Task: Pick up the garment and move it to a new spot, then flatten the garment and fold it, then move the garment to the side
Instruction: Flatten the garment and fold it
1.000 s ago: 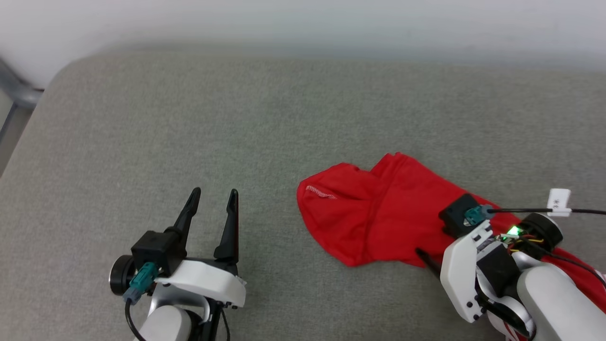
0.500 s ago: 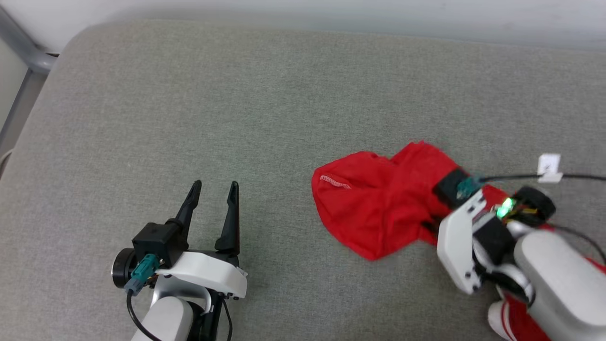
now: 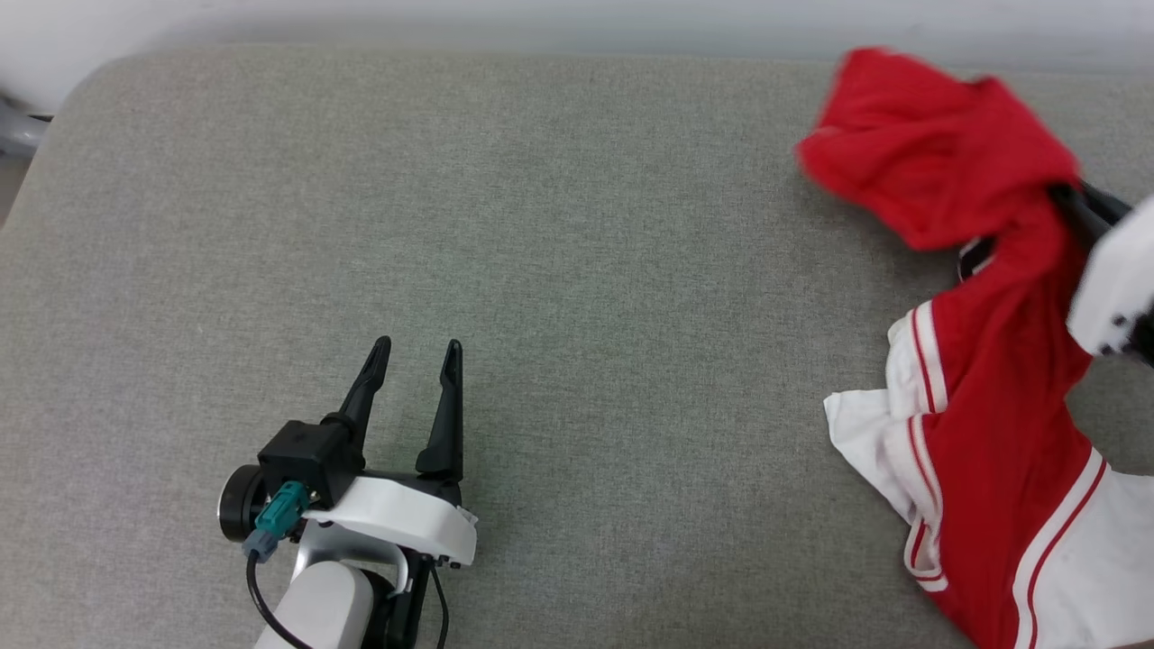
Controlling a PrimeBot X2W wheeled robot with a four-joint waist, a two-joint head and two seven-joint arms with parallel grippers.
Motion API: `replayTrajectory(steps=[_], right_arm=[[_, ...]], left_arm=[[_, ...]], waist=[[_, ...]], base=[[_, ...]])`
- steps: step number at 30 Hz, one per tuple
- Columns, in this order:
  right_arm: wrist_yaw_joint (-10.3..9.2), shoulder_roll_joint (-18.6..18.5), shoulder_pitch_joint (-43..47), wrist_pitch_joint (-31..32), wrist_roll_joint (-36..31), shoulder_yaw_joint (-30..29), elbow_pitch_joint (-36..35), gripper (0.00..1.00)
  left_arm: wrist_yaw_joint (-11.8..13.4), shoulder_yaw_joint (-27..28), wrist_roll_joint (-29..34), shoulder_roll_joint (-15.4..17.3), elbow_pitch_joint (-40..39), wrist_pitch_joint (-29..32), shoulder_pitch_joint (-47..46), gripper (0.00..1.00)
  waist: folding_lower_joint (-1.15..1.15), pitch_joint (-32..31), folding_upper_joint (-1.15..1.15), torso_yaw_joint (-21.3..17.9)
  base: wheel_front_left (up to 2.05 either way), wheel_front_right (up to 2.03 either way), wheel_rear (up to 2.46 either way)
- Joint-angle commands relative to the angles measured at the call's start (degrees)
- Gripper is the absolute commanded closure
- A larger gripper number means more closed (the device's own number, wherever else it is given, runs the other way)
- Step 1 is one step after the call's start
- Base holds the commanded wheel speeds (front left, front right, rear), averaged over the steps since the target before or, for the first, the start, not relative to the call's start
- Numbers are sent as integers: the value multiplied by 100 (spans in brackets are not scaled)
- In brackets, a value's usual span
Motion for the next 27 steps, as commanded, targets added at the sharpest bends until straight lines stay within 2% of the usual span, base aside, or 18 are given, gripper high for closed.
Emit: replayTrajectory(steps=[1,4,8,9,10,15,21,27], right_arm=[[-7,47,212,-63,-11,-190,131,100],[-6,138,561,-234,-72,-893,570,100],[-7,378,880,-471,-182,-1397,1031,100],[-6,468,907,-549,-163,-1471,1092,68],[-6,528,923,-641,-175,-1519,1145,0],[-7,776,1027,-1505,-331,-1670,1020,0],[-7,1040,1458,-2716,-863,-1718,449,0],[-7,1393,2103,-3111,-1382,-1528,-270,0]], left_arm=[[-30,23,13,9,-1,-15,-49,0],[-46,45,26,-3,24,-15,-52,0],[-58,76,50,24,53,-16,-43,0],[-63,80,53,23,63,-16,-45,0],[-63,80,58,22,73,-16,-43,0],[-87,66,51,53,139,-16,-60,0],[-78,62,16,82,192,-12,92,0],[-23,67,-29,146,194,58,258,0]], waist=[[-1,22,0,3],[-1,65,0,-6],[-1,100,0,-74],[-1,93,0,-93],[-1,81,0,-113],[-1,-67,0,-161],[-1,-406,0,-207],[-1,-770,0,-348]], base=[[0,0,0],[0,0,0],[0,0,0],[0,0,0],[0,0,0],[0,0,0],[0,0,0],[0,0,0]])
